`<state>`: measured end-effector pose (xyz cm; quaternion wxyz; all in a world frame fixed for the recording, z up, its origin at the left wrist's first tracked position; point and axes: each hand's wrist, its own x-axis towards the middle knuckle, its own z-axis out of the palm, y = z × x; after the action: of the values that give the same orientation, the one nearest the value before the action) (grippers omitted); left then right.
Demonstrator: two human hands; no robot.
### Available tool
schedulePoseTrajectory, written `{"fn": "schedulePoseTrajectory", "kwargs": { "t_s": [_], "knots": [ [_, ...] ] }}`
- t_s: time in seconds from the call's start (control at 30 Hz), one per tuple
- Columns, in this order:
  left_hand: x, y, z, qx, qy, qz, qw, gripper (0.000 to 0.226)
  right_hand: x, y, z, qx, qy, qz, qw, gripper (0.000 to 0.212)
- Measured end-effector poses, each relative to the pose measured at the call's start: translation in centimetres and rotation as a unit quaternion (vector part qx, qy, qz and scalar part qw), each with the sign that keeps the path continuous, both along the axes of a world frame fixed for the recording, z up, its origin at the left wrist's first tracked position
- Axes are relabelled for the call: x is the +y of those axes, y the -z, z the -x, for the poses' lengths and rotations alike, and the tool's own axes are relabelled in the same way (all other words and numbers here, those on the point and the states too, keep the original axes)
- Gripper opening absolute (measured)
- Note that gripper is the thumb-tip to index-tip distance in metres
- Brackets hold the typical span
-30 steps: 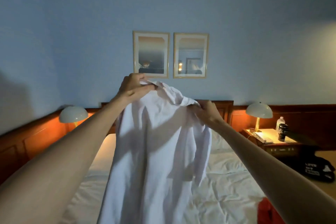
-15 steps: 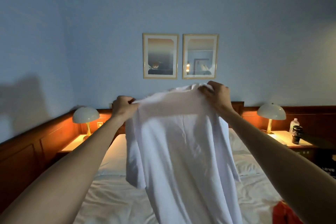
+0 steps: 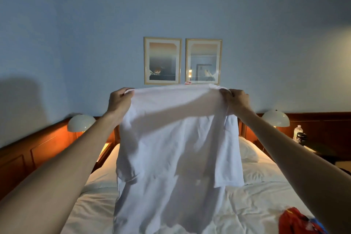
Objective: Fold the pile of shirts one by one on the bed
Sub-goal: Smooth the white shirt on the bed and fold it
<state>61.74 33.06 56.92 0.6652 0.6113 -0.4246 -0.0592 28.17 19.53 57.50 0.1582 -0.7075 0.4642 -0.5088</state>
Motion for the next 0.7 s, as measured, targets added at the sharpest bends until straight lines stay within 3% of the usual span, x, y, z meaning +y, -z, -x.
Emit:
{"fn": "schedulePoseTrajectory", "kwargs": {
  "t_s": [0.1, 0.17, 0.23, 0.4, 0.53, 0.63, 0.7],
  "knots": [
    [0.4, 0.0, 0.8, -0.138, -0.080, -0.087, 0.983, 0.020, 0.6, 0.4, -0.3, 0.078, -0.026, -0.023, 0.996, 0.038],
    [0.2, -0.1, 0.7, -0.157, -0.108, -0.081, 0.978, 0.025, 0.5, 0.3, -0.4, 0.063, -0.033, -0.030, 0.997, 0.032],
    [0.4, -0.6, 0.7, -0.143, -0.113, -0.073, 0.981, 0.028, 0.5, 0.2, -0.7, 0.030, -0.037, -0.030, 0.998, 0.022],
    [0.6, -0.3, 0.1, -0.007, -0.010, -0.114, 0.993, 0.026, 0.9, 0.3, -2.1, 0.028, -0.051, -0.059, 0.997, 0.029],
    [1.8, 0.3, -0.3, -0.025, 0.047, -0.205, 0.977, 0.030, 1.4, 0.5, -3.0, 0.065, -0.059, -0.048, 0.995, 0.028],
    [1.7, 0.7, -1.4, -0.011, 0.089, -0.145, 0.985, 0.007, 1.4, 0.5, -3.2, 0.103, -0.031, -0.018, 0.994, 0.037],
    [1.8, 1.2, -2.3, 0.003, 0.089, -0.068, 0.994, 0.010, 1.3, 0.2, -3.0, 0.049, -0.037, 0.003, 0.998, 0.036]
  ]
}}
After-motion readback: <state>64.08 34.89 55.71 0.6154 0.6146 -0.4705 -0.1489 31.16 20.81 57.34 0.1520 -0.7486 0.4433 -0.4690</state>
